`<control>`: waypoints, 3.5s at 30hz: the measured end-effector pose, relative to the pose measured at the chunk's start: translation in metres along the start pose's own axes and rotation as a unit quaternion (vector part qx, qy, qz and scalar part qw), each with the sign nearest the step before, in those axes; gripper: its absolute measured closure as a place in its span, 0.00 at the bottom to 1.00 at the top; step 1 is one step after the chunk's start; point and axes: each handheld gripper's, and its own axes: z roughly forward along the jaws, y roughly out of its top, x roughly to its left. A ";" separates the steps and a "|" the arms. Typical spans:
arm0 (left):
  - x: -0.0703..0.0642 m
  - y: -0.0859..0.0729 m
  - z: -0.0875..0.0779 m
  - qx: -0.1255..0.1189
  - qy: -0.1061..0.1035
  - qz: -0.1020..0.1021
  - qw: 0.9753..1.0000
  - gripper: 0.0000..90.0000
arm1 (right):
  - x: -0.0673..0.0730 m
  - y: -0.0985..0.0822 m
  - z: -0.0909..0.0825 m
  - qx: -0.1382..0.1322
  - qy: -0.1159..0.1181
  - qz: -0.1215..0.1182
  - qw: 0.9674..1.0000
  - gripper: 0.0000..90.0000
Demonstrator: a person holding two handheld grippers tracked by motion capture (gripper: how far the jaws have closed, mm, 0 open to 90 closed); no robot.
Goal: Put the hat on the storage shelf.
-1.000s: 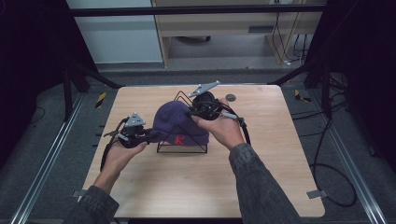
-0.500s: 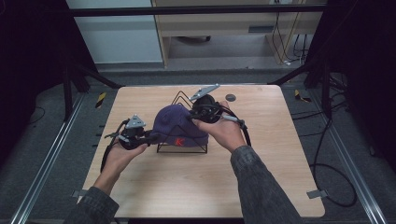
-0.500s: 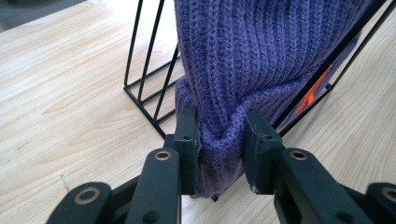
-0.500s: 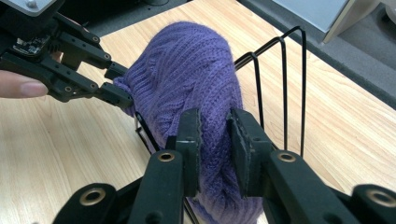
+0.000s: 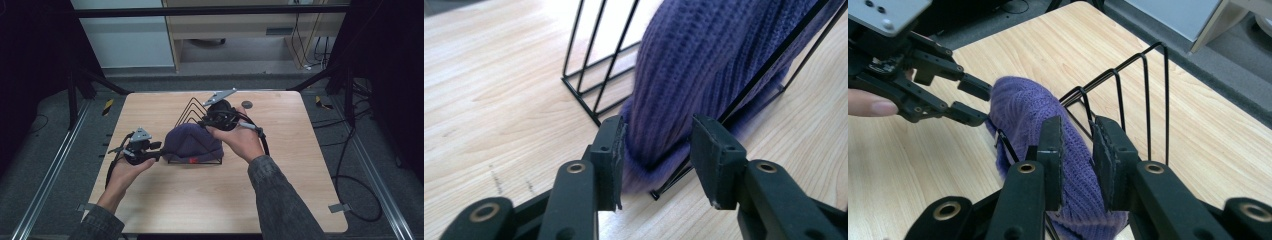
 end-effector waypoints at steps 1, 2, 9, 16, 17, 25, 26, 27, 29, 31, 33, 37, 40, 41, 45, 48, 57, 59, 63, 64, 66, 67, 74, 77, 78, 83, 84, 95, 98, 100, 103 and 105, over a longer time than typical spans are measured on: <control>0.000 0.000 -0.002 -0.002 0.002 -0.001 1.000 0.61 | 0.000 0.001 -0.001 -0.001 -0.001 0.001 1.000 0.83; 0.000 0.000 -0.003 -0.002 0.006 0.000 1.000 0.59 | 0.000 0.001 -0.002 -0.003 -0.001 0.002 1.000 0.83; -0.002 -0.016 -0.012 0.001 0.048 -0.005 0.999 0.38 | -0.001 0.005 -0.011 -0.015 -0.013 0.007 1.000 0.75; 0.004 -0.034 -0.010 0.019 0.066 -0.037 0.997 0.15 | -0.001 0.007 -0.020 -0.027 -0.033 0.016 0.999 0.59; 0.005 -0.035 -0.010 0.021 0.068 -0.039 0.997 0.13 | -0.001 0.007 -0.022 -0.031 -0.037 0.018 0.999 0.56; 0.018 -0.055 -0.004 0.056 0.080 -0.065 0.993 0.06 | -0.002 0.009 -0.033 -0.045 -0.055 0.021 0.997 0.43; 0.020 -0.057 -0.005 0.057 0.085 -0.071 0.992 0.06 | -0.002 0.009 -0.034 -0.048 -0.056 0.022 0.997 0.41; 0.023 -0.059 -0.006 0.058 0.088 -0.077 0.991 0.06 | -0.002 0.009 -0.035 -0.050 -0.057 0.023 0.997 0.39; 0.026 -0.063 -0.007 0.061 0.096 -0.091 0.989 0.06 | -0.003 0.009 -0.038 -0.052 -0.061 0.025 0.996 0.37; 0.028 -0.065 -0.007 0.070 0.101 -0.092 0.988 0.06 | -0.003 0.008 -0.039 -0.054 -0.062 0.027 0.996 0.35; 0.030 -0.067 -0.006 0.081 0.107 -0.093 0.987 0.06 | -0.004 0.008 -0.041 -0.054 -0.065 0.031 0.996 0.32; 0.032 -0.070 -0.004 0.091 0.113 -0.100 0.984 0.06 | -0.005 0.007 -0.047 -0.060 -0.068 0.036 0.995 0.25; 0.033 -0.073 -0.001 0.104 0.114 -0.101 0.983 0.05 | -0.007 0.005 -0.053 -0.067 -0.073 0.039 0.994 0.21; 0.034 -0.075 0.000 0.111 0.113 -0.100 0.982 0.05 | -0.008 0.005 -0.055 -0.069 -0.074 0.042 0.994 0.20; 0.035 -0.079 0.003 0.125 0.113 -0.100 0.981 0.05 | -0.014 -0.005 -0.070 -0.075 -0.087 0.052 0.992 0.16; 0.036 -0.081 0.004 0.131 0.121 -0.092 0.980 0.02 | -0.020 -0.017 -0.081 -0.076 -0.095 0.063 0.991 0.14; 0.036 -0.084 0.004 0.126 0.120 -0.091 0.980 0.00 | -0.041 -0.059 -0.101 -0.067 -0.114 0.093 0.987 0.11; 0.036 -0.084 0.004 0.124 0.121 -0.091 0.981 0.00 | -0.046 -0.068 -0.103 -0.066 -0.117 0.101 0.986 0.10; 0.035 -0.084 0.004 0.123 0.121 -0.091 0.981 0.00 | -0.053 -0.086 -0.106 -0.065 -0.123 0.112 0.984 0.09; 0.035 -0.085 0.004 0.122 0.121 -0.091 0.981 0.00 | -0.054 -0.090 -0.107 -0.065 -0.123 0.114 0.984 0.09; 0.035 -0.085 0.004 0.122 0.121 -0.091 0.981 0.00 | -0.056 -0.101 -0.107 -0.059 -0.122 0.120 0.983 0.09; 0.034 -0.085 0.004 0.122 0.121 -0.091 0.981 0.00 | -0.057 -0.104 -0.107 -0.058 -0.121 0.122 0.983 0.09; 0.033 -0.084 0.005 0.121 0.117 -0.086 0.982 0.00 | -0.059 -0.150 -0.094 -0.021 -0.136 0.120 0.983 0.18; 0.032 -0.084 0.005 0.120 0.116 -0.086 0.982 0.00 | -0.059 -0.166 -0.087 -0.012 -0.135 0.133 0.982 0.17; 0.032 -0.084 0.005 0.120 0.115 -0.087 0.982 0.00 | -0.059 -0.172 -0.084 -0.011 -0.133 0.138 0.981 0.17; 0.032 -0.084 0.005 0.121 0.113 -0.085 0.982 0.00 | -0.056 -0.197 -0.070 0.011 -0.127 0.155 0.980 0.17; 0.032 -0.084 0.005 0.121 0.113 -0.085 0.982 0.00 | -0.055 -0.205 -0.065 0.018 -0.126 0.159 0.979 0.17; 0.030 -0.083 0.006 0.119 0.112 -0.084 0.983 0.00 | -0.050 -0.252 -0.036 0.056 -0.132 0.191 0.971 0.16; 0.030 -0.083 0.006 0.121 0.111 -0.082 0.983 0.00 | -0.047 -0.259 -0.029 0.063 -0.131 0.201 0.969 0.12; 0.029 -0.083 0.006 0.120 0.110 -0.083 0.983 0.00 | -0.044 -0.261 -0.027 0.061 -0.144 0.188 0.970 0.11; 0.029 -0.083 0.007 0.120 0.110 -0.080 0.983 0.00 | -0.039 -0.262 -0.024 0.062 -0.156 0.171 0.971 0.09; 0.029 -0.083 0.007 0.122 0.109 -0.078 0.983 0.00 | -0.034 -0.263 -0.021 0.052 -0.166 0.166 0.971 0.05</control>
